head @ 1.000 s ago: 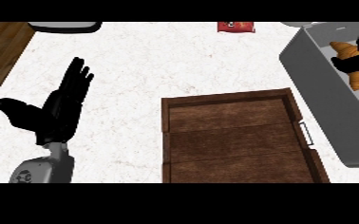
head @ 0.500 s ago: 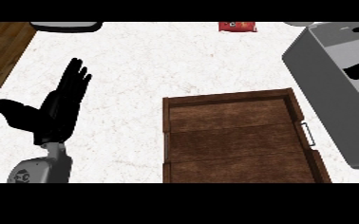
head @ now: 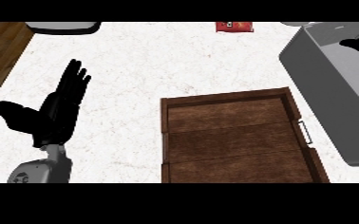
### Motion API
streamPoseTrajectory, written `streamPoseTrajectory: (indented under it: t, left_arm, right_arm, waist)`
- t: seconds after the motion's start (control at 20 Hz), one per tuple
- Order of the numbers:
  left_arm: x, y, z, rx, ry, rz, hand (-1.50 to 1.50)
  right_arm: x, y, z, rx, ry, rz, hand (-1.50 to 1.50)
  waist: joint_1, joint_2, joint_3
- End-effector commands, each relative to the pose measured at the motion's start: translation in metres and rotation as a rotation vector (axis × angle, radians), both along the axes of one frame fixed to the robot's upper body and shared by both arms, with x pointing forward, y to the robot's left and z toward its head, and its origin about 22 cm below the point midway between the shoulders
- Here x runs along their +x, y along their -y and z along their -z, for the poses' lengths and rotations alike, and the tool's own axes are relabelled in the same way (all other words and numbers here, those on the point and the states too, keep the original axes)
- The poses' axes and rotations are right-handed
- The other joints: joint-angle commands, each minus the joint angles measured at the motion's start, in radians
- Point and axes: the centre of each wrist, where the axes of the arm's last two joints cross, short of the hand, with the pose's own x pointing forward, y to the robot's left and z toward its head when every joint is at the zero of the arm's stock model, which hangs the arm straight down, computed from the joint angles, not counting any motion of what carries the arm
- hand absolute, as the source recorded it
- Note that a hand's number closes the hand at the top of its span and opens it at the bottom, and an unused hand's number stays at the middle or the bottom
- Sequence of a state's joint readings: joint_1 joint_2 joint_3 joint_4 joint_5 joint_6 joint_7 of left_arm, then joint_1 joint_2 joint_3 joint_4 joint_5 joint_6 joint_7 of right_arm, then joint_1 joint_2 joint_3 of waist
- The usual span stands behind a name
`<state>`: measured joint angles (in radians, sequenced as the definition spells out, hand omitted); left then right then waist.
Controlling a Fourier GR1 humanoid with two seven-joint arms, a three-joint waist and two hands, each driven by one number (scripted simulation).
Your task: Pick the croissant from the tray and place it in the cardboard box
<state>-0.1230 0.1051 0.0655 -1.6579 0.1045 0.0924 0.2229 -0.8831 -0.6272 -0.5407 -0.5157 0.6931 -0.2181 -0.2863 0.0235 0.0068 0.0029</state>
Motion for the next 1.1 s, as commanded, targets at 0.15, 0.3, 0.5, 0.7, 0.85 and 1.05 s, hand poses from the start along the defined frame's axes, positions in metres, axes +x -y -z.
streamPoseTrajectory:
  t: [0.15, 0.3, 0.5, 0.7, 0.85, 1.05]
  left_arm:
    - [-0.004, 0.006, 0.005, -0.009, -0.005, -0.001, 0.00]
    - [-0.005, -0.002, -0.002, -0.002, 0.019, -0.019, 0.00]
    - [0.004, -0.008, -0.021, 0.001, 0.010, 0.004, 0.00]
    - [-0.014, 0.004, 0.004, -0.008, -0.009, -0.003, 0.00]
    - [0.007, 0.006, 0.010, -0.006, -0.001, -0.005, 0.00]
    - [0.003, -0.009, -0.010, 0.000, 0.008, -0.018, 0.00]
  right_arm:
    - [-0.018, 0.035, -0.003, 0.415, 0.196, -0.055, -1.50]
    - [-0.032, 0.054, 0.002, 0.477, 0.239, -0.054, -1.50]
    - [-0.050, 0.076, 0.006, 0.522, 0.283, -0.027, -1.50]
    - [-0.084, 0.105, 0.021, 0.517, 0.340, 0.014, -1.50]
    - [-0.093, 0.115, 0.018, 0.504, 0.342, 0.007, -1.50]
    - [-0.101, 0.116, 0.034, 0.498, 0.354, -0.002, -1.50]
  waist:
    - [-0.014, -0.002, 0.000]
    - [-0.008, -0.001, -0.001]
    - [-0.002, 0.001, -0.001]
    - [-0.002, 0.001, 0.000]
    - [-0.005, 0.006, 0.000]
    - [-0.004, 0.001, -0.001]
